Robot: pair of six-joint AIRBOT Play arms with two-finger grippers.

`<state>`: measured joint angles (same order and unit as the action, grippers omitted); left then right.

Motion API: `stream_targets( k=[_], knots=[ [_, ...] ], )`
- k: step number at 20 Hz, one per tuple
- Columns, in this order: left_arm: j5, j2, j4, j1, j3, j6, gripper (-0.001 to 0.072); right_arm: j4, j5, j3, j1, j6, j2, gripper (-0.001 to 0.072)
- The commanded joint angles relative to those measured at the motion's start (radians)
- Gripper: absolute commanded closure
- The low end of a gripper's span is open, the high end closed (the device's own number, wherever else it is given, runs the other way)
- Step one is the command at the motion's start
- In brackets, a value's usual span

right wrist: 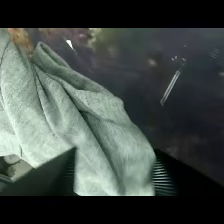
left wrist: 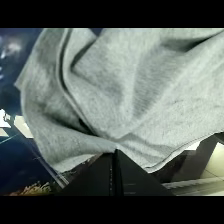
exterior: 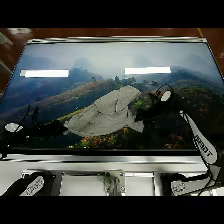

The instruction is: Fold the shirts.

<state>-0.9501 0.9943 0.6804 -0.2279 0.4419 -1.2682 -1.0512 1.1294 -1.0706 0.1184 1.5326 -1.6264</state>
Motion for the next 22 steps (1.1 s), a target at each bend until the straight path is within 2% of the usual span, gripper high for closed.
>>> stream_targets(
  k=[1,2,5,7,9,11,14,16,18,22],
  knots=[
    [-0.001,-0.006,0.0,0.0,0.024,0.025,0.0673,0.011,-0.019,0.002,0.034,0.012,-0.004,0.0541],
    [-0.004,-0.006,0.0,0.0,0.039,0.052,0.0673,0.013,-0.019,0.002,0.032,0.012,0.011,0.0649],
    [-0.038,-0.025,-0.001,-0.002,0.129,0.052,0.0674,-0.008,-0.034,-0.02,0.017,-0.008,0.114,0.0649],
    [-0.073,-0.084,-0.001,-0.002,0.259,0.052,0.0675,-0.017,-0.053,-0.082,0.0,-0.062,0.229,0.0649],
    [-0.082,-0.168,-0.001,-0.002,0.436,0.043,0.0674,-0.029,-0.095,-0.197,-0.012,-0.117,0.364,0.0649],
    [-0.079,-0.245,0.0,-0.002,0.649,0.037,0.0674,-0.076,-0.174,-0.341,-0.01,-0.121,0.5,0.0649],
    [-0.066,-0.313,0.0,-0.004,0.956,-0.022,0.0674,-0.112,-0.289,-0.571,-0.011,-0.124,0.664,0.065],
    [-0.031,-0.342,0.0,-0.004,1.104,-0.058,0.0674,-0.158,-0.278,-0.709,-0.011,-0.123,0.731,0.065],
    [-0.003,-0.362,0.0,-0.004,1.183,-0.058,0.0674,-0.188,-0.209,-0.803,-0.011,-0.125,0.776,0.065],
    [-0.008,-0.388,0.0,-0.004,1.192,-0.111,0.0674,-0.272,-0.093,-0.881,-0.011,-0.123,0.833,0.065]
  ],
)
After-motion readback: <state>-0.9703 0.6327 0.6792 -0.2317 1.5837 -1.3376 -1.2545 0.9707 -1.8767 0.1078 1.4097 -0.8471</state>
